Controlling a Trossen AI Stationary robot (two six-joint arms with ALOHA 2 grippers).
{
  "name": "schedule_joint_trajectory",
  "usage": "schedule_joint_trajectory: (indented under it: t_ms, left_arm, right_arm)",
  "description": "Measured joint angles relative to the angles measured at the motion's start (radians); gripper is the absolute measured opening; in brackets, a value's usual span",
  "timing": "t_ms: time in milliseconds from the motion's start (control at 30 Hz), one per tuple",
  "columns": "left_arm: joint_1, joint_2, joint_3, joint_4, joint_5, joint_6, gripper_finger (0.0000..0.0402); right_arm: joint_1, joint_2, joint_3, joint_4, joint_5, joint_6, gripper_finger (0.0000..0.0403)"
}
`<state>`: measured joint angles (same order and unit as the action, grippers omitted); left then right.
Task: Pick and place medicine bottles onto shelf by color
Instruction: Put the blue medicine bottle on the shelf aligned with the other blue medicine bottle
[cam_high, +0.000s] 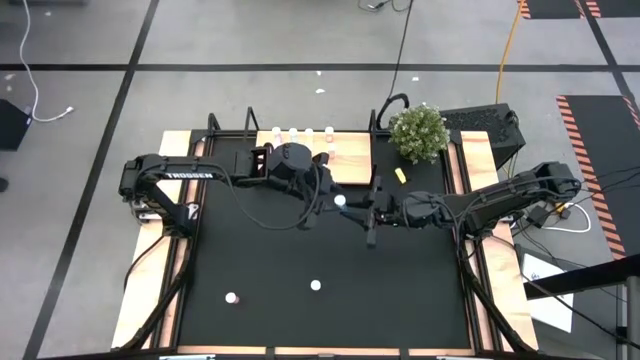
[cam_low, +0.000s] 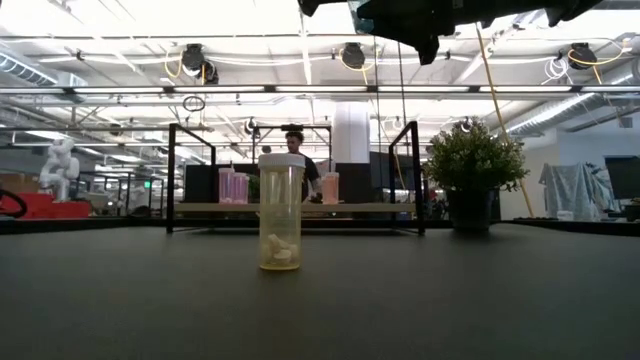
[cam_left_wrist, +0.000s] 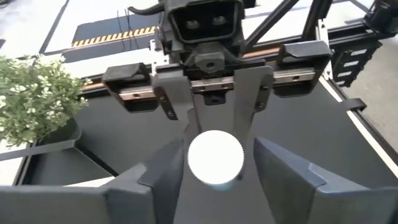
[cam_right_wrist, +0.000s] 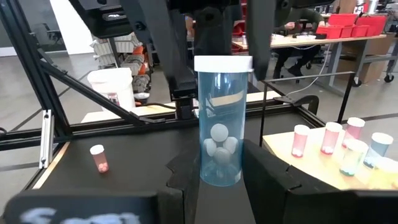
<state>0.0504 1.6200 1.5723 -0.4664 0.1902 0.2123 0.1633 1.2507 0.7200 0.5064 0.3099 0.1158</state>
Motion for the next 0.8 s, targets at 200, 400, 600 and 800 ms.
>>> schedule_joint_trajectory:
  t_ms: [200,400,600,800]
  left_arm:
    - [0.01,0.0,0.0,-0.003,0.004,-0.008,0.0144]
    - [0.012,0.0,0.0,-0.003,0.004,-0.016,0.0118]
    - [0.012,0.0,0.0,-0.01,-0.017,-0.034,0.0131]
    - [0.031,0.0,-0.001,-0.028,-0.085,-0.034,0.0127]
  right_arm:
    - [-0.006,0.0,0.0,0.0,0.0,0.003,0.01]
    - [-0.006,0.0,0.0,0.0,-0.001,0.008,0.01]
    - [-0.014,-0.001,0.0,-0.021,-0.012,0.071,0.0119]
    - [-0.014,-0.001,0.0,-0.115,0.052,0.157,0.0184]
